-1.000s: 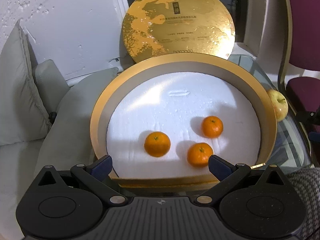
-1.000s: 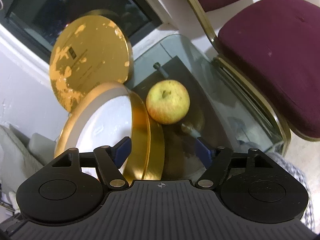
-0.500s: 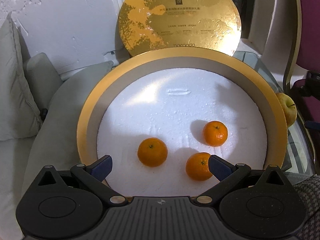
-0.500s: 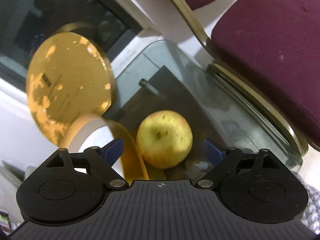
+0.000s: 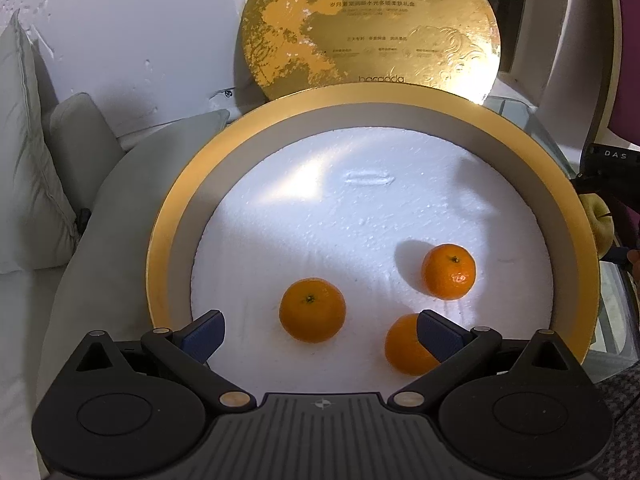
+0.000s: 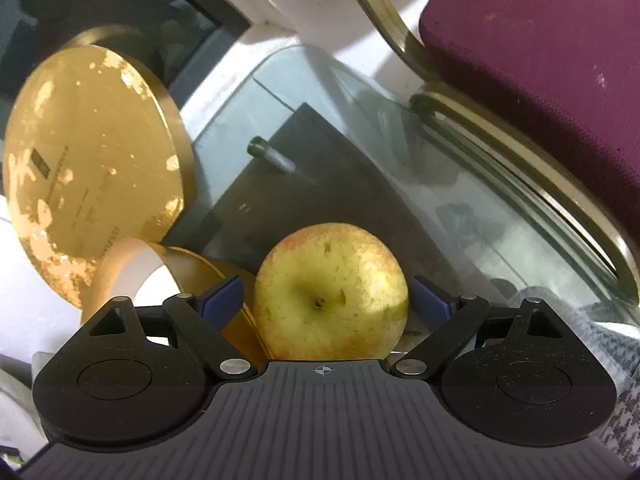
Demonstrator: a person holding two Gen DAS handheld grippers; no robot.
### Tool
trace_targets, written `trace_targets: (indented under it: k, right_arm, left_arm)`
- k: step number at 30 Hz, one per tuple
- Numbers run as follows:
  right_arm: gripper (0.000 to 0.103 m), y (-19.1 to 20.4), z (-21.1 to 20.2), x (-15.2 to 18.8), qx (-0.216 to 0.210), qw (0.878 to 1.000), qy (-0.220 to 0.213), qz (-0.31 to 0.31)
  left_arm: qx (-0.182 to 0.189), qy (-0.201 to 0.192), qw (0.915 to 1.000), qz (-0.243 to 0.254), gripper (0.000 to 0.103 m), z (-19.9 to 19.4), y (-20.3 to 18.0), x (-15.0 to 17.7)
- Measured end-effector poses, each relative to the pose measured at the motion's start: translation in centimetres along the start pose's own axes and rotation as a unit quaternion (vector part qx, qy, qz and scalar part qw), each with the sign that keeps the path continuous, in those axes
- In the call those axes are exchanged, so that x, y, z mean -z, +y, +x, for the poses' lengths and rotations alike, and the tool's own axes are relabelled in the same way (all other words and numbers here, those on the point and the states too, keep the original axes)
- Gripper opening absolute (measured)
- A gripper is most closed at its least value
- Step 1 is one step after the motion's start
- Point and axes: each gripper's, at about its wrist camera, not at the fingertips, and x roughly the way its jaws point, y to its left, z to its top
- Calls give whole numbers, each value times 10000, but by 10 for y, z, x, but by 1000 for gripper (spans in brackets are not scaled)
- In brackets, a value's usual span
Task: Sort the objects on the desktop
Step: 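Move the right gripper to the apple on the glass table and close, then carry the apple with the right gripper over the foam and release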
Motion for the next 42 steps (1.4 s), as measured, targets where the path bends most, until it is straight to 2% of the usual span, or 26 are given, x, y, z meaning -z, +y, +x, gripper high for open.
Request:
trace_targets:
  k: [8,16,21,26,34,42]
  right_arm:
    - [82,7,6,2,241,9994,-16,-241]
    - [81,7,2,4,315,9991,-98,-272]
    - [81,5,-20,7,364,9986,-234,-298]
    - [81,12,-58,10,332,9971,-542,-423]
    - [81,62,-121,33,27,9895,-966,-1074]
    - [81,129,-135,77,-390,9788,-844,-1824]
  left_arm:
    - [5,39,10000,-55,102,1,5,2]
    - [32,-38,9999,-110,102,-9,10,8]
    - [112,-141,9996,-220,102,-21,19,14]
    - [172,-356,9982,-462,102,-39,41,23]
    - [-46,-649,9916,-1113,102,-63,98,43]
    - [-398,-724,9794,-1841,102,-70,162,67]
